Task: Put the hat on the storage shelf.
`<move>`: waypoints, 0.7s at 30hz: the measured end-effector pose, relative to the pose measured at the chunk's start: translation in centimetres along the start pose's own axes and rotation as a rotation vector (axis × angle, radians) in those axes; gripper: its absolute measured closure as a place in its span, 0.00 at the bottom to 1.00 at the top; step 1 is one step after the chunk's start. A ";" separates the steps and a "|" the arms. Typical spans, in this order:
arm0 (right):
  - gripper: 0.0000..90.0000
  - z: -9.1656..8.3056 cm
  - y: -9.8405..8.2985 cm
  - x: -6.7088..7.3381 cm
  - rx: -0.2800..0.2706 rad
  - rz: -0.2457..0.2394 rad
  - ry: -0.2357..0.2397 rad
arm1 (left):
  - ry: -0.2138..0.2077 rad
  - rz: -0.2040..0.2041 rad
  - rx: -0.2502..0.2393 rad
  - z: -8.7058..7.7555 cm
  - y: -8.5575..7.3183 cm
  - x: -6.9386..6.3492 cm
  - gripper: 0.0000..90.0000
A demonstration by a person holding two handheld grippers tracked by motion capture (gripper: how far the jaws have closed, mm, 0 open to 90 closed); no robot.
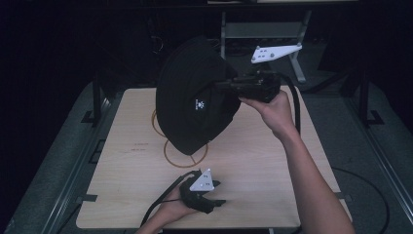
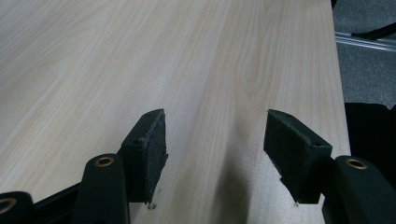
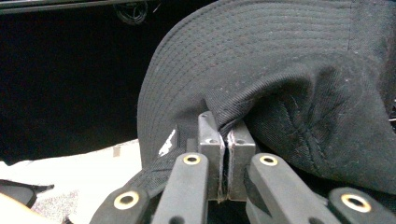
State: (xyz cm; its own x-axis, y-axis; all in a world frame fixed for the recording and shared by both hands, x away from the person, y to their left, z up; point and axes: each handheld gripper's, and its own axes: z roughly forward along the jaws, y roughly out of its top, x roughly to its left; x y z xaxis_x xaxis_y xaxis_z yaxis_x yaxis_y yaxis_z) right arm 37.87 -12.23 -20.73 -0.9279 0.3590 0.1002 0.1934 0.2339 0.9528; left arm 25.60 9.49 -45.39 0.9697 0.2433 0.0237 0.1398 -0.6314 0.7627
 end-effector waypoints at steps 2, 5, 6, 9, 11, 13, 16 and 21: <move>0.97 0.3 0.1 0.0 -0.001 -0.004 0.003 | 0.000 -0.003 -0.002 0.0 0.0 0.0 0.42; 0.97 1.0 0.4 -0.1 0.008 -0.002 0.007 | -0.002 -0.003 -0.001 0.0 0.0 0.0 0.42; 0.97 1.4 0.5 -0.2 0.016 0.001 0.009 | -0.005 -0.002 0.008 0.0 -0.1 0.0 0.42; 0.97 1.8 0.7 -0.2 0.020 0.000 0.012 | -0.006 -0.003 0.008 0.1 0.0 0.0 0.42; 0.97 2.1 0.9 -0.1 0.021 0.000 0.017 | -0.005 -0.002 0.005 0.0 0.0 0.0 0.42; 0.97 2.5 1.2 -0.2 0.021 0.000 0.022 | -0.004 -0.003 0.004 0.0 0.0 0.0 0.42; 0.97 3.4 1.7 -0.3 0.030 0.000 0.025 | -0.002 0.000 0.003 0.0 0.0 0.0 0.42; 0.97 4.1 2.0 -0.5 0.037 0.008 0.036 | -0.007 -0.007 -0.002 0.0 0.0 -0.1 0.42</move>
State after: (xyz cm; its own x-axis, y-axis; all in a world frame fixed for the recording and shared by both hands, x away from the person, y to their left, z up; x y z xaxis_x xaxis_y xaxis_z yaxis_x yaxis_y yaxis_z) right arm 40.08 -8.23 -20.03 -0.9371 0.3281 0.1190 0.2121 0.2648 0.9407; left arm 25.56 9.46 -45.41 0.9702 0.2421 0.0140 0.1458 -0.6284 0.7641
